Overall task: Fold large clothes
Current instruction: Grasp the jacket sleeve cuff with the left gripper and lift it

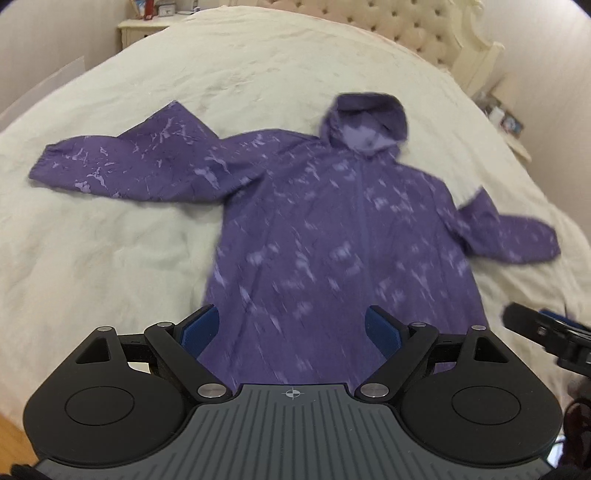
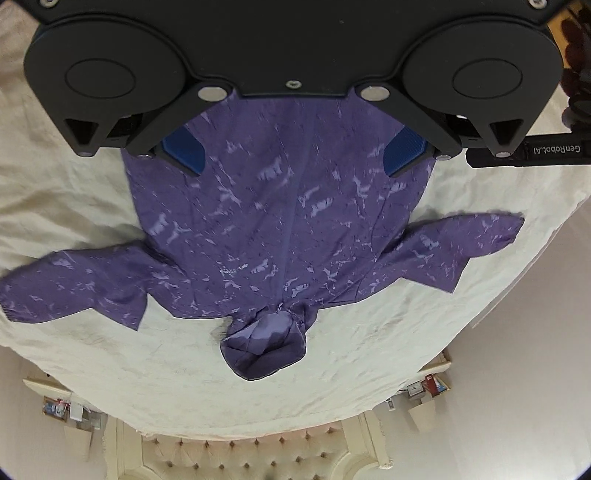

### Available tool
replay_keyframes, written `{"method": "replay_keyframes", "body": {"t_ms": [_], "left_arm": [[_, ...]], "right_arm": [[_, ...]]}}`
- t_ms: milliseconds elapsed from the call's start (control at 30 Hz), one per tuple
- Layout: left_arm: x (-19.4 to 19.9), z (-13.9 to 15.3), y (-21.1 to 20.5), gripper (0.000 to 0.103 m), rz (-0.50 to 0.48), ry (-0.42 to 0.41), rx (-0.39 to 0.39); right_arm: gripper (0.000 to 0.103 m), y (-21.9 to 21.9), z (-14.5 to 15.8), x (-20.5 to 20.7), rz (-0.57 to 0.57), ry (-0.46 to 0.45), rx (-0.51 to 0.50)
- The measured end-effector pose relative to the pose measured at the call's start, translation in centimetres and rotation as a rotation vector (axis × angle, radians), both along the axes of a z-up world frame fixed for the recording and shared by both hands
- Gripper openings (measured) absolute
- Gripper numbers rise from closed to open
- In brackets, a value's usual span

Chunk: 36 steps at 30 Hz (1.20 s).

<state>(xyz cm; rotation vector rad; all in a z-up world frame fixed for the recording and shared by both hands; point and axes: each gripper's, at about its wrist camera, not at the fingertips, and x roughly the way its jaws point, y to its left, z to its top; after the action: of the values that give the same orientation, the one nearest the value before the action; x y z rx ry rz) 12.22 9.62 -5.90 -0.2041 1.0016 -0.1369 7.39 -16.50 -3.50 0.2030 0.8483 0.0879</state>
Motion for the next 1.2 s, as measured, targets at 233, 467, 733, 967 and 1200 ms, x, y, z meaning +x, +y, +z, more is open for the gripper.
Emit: {"method": "replay_keyframes", "body": {"t_ms": [233,467,733,967,1200], "left_arm": [[7.6,-3.0,7.9,0.088,0.11,-0.066,-0.028],[14.1,-5.8,16.7,0.088,0.251,-0.076,0.031],[18.7,-9.5,24.9,0.088,0.41,-0.06,0.023],[20.3,-12.4,28.9,0.088,0.487,-0.065,-0.046],[18.7,-11.0,29.3,0.087,0.563,-0.1,-0.065]], "right_arm": [[0.102,1.7,-0.6,6.7,0.004,0.022,0.023],[0.102,4.8,-1.0,12.4,0.029,0.044,0.036],[0.102,8.9,-2.0,16.6,0.1,0.098,0.027],[0.102,11.6,-2.8,18.4,0.141,0.142,0.017],[0.102,12.7,-2.3,18.3,0.177,0.139,-0.007]]}}
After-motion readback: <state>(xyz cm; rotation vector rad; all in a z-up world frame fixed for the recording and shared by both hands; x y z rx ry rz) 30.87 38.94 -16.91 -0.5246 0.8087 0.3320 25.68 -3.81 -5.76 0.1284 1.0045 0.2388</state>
